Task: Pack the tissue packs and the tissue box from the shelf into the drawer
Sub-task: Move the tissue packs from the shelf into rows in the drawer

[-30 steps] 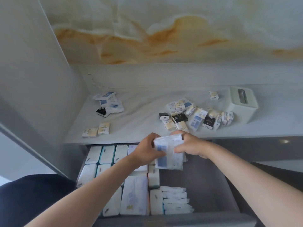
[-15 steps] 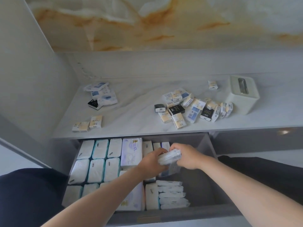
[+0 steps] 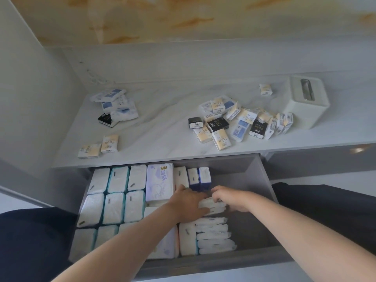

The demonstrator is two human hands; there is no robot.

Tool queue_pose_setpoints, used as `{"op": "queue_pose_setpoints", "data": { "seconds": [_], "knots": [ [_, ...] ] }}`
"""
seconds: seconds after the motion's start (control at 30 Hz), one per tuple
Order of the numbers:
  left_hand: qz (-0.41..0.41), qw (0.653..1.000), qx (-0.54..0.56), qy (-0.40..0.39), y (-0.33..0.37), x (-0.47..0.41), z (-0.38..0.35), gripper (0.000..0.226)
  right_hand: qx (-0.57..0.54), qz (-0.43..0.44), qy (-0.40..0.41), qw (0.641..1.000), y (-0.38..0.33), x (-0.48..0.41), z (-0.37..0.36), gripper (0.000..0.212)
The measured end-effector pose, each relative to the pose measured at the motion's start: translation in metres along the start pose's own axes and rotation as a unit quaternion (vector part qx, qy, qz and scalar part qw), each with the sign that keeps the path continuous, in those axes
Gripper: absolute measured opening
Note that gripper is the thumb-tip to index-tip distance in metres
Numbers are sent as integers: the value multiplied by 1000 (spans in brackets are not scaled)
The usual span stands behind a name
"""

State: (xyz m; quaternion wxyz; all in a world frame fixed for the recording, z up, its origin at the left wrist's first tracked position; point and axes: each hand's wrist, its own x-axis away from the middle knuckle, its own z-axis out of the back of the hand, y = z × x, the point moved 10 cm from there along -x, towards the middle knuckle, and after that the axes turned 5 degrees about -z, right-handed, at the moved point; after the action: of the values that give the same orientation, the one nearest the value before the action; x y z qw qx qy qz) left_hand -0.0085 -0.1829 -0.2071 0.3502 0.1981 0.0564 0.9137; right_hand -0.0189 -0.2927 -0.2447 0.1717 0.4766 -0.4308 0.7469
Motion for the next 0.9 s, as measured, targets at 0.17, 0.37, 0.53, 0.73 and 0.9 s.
{"op": "queue_pose_setpoints", "data": {
  "seconds": [0.17, 0.37, 0.53, 0.73, 0.9],
  "knots": [
    [-22, 999, -40, -5, 5, 0, -1, 49, -111, -38, -5, 993, 8, 1, -13, 17],
    [-33, 998, 33, -31, 9, 1, -13, 45, -46, -53, 37, 997, 16, -1, -5, 13],
    [-23, 999, -35, -14, 3, -1, -4, 50, 39, -22, 49, 998, 4, 3, -6, 6],
    [-33, 994, -95, -52, 9, -1, -15, 61, 240, 41, -2, 970, -14, -7, -43, 30],
    [-32, 996, -59, -50, 10, 0, -10, 55, 258, 61, 58, 963, -26, -1, -21, 26]
  ]
}}
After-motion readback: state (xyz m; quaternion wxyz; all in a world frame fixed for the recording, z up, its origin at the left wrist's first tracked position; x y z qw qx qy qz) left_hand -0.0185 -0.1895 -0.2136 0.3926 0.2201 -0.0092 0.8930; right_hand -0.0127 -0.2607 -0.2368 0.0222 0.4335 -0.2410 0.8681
